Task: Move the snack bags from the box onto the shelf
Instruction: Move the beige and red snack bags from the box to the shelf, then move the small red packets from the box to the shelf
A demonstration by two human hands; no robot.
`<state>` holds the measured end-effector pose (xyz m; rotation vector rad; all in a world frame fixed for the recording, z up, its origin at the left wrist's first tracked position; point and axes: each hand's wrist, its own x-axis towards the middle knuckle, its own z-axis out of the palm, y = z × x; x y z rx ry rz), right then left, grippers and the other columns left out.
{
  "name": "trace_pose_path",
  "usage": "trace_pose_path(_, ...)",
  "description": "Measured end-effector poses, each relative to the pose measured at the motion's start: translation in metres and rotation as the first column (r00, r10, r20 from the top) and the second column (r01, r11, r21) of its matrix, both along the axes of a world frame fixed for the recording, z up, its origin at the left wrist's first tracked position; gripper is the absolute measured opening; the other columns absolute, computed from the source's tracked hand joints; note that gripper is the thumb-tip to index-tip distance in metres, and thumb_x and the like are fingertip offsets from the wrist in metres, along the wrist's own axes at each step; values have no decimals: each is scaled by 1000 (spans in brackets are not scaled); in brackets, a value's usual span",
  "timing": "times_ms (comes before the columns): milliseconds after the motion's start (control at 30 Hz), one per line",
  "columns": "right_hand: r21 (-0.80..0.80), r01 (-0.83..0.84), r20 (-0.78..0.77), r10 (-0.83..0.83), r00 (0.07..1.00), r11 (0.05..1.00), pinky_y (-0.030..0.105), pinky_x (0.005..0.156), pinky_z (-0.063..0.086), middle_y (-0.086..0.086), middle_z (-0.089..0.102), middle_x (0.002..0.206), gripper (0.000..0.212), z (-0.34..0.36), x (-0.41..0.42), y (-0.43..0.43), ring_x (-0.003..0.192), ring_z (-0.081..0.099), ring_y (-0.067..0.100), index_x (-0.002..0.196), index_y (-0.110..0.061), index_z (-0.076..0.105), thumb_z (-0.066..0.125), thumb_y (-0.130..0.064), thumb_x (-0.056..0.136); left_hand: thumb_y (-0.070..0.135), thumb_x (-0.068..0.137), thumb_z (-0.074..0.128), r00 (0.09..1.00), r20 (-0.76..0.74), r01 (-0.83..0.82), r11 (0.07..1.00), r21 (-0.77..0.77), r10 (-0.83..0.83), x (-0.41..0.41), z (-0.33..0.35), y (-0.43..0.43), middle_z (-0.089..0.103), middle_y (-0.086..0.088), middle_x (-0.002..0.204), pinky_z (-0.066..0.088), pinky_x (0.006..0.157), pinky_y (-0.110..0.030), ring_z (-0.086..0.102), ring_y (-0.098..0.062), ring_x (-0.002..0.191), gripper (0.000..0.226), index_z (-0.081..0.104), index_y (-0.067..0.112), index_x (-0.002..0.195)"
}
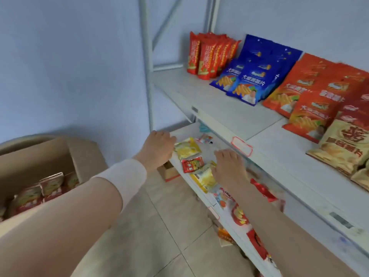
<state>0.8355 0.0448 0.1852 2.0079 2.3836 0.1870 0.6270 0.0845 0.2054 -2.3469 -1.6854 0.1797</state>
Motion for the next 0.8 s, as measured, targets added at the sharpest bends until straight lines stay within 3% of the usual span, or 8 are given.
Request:
trace_pose_path(133, -1, -203, -21, 203, 979, 979, 43, 95, 38, 15, 57, 121, 38, -21, -139, 13, 115, 50, 35, 120, -4, 53, 55, -21, 87, 22, 93, 44, 972, -16, -235, 970, -60, 234, -147, -28, -34, 54, -7, 122, 37, 93, -35, 50, -27, 114, 35, 47, 14, 127)
trace_pose_path(200, -32, -305, 26, 306, 952, 952, 41, 78, 50, 15, 67, 96, 36, -41, -221, 17, 94, 62, 35, 99, -4, 65, 73, -19, 68, 25, 93, 45, 934, 23, -354, 929, -106, 358, -223, -52, -58, 54, -6, 121, 38, 95, -35, 50, -28, 114, 35, 49, 13, 126)
trace_pose_path(267, -61, -386, 55, 390, 919, 920, 33, 62, 52, 10, 67, 77, 42, -66, -298, 22, 73, 66, 30, 83, -7, 69, 83, -25, 48, 25, 94, 44, 890, 67, -438, 886, -153, 452, -293, -78, -84, 53, -6, 125, 36, 97, -37, 48, -28, 118, 35, 47, 13, 127)
trace_pose_path(300, -94, -435, 79, 442, 893, 896, 31, 62, 51, 8, 67, 77, 42, -76, -337, 19, 73, 65, 27, 83, -9, 69, 83, -29, 49, 25, 95, 44, 859, 80, -487, 856, -173, 506, -327, -92, -102, 53, -7, 127, 35, 98, -37, 47, -27, 120, 35, 46, 14, 127)
trace_pose_path(367, -195, -464, 65, 484, 873, 864, 34, 79, 49, 9, 65, 101, 37, -85, -406, 1, 95, 62, 26, 106, -10, 63, 68, -30, 74, 23, 95, 43, 787, 105, -576, 785, -230, 608, -387, -113, -136, 52, -7, 129, 35, 99, -36, 47, -26, 121, 34, 45, 15, 128)
trace_pose_path(433, -226, -535, 19, 553, 833, 814, 37, 102, 35, 9, 51, 130, 41, -101, -460, -9, 124, 44, 27, 131, -12, 45, 45, -29, 94, 22, 95, 44, 711, 125, -644, 712, -279, 692, -439, -130, -161, 53, -6, 128, 35, 101, -36, 47, -25, 121, 31, 46, 16, 125)
trace_pose_path(500, -268, -563, -13, 581, 814, 782, 38, 111, 24, 6, 39, 144, 45, -115, -504, -14, 138, 28, 26, 140, -15, 33, 37, -31, 98, 25, 95, 46, 651, 148, -683, 659, -314, 745, -479, -146, -179, 54, -4, 126, 36, 100, -34, 48, -23, 119, 30, 47, 17, 124)
trace_pose_path(800, -435, -593, -64, 634, 771, 677, 36, 112, 29, 2, 41, 143, 49, -183, -626, 8, 134, 36, 20, 136, -19, 35, 43, -43, 94, 34, 95, 47, 498, 183, -729, 523, -441, 848, -601, -211, -181, 55, -4, 126, 39, 98, -34, 51, -22, 117, 33, 47, 17, 124)
